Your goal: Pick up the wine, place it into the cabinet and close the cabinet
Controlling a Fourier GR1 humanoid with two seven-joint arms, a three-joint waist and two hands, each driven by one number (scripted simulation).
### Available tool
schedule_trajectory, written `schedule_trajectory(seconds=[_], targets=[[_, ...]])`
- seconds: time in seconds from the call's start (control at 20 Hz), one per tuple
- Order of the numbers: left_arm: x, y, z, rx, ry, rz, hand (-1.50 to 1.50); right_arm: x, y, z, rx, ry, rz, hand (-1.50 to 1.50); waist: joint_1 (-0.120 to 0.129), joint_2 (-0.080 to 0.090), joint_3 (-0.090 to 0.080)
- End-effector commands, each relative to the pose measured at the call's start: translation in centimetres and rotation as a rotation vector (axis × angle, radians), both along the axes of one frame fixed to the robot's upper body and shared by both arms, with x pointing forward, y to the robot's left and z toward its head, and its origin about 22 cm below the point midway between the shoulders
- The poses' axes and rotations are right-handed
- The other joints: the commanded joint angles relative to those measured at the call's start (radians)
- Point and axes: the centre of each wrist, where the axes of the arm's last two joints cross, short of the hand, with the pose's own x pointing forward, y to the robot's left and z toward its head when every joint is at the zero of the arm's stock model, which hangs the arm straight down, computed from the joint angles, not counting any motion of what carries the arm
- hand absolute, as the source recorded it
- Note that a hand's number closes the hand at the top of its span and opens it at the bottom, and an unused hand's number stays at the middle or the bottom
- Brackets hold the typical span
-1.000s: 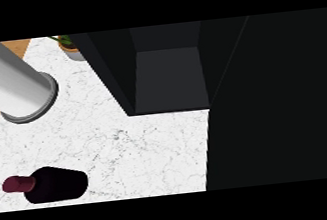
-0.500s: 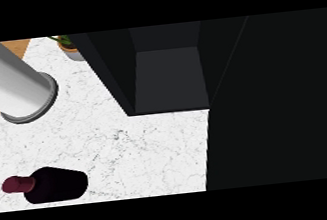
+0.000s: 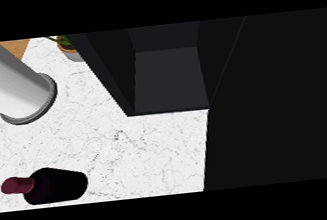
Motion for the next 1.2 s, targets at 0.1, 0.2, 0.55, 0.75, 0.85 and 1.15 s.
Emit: schedule_trajectory(seconds=[0.1, 0.2, 0.55, 0.75, 0.85, 1.15], targets=[[-0.7, -0.6, 3.6, 0.005, -0.104, -0.012, -1.50, -2.8, -0.5, 2.5, 0.030, -0.034, 0.043, -1.50, -0.009, 0.002, 0.000], [-0.8, -1.3, 3.8, -0.022, -0.120, -0.001, -1.50, -3.1, -0.4, 2.2, 0.033, -0.040, 0.028, -1.50, -0.010, 0.002, 0.001], [0.3, 0.0, 4.1, 0.006, -0.118, 0.075, -1.50, -1.7, 0.6, 4.3, 0.021, -0.035, 0.049, -1.50, -0.004, 0.003, 0.000], [0.9, 0.5, 1.6, -0.003, -0.084, 0.100, -1.50, -3.4, -0.6, 4.8, 0.009, -0.027, 0.036, -1.50, -0.009, 0.003, 0.000], [1.1, -0.1, 0.2, 0.021, -0.092, 0.111, -1.50, -2.5, -0.4, 4.4, 0.001, -0.044, 0.032, -1.50, -0.007, 0.005, 0.000], [0.8, 2.8, -1.9, 0.018, -0.025, 0.124, -1.50, -3.3, 0.1, 5.0, 0.014, -0.042, 0.038, -1.50, -0.006, 0.003, -0.001]])
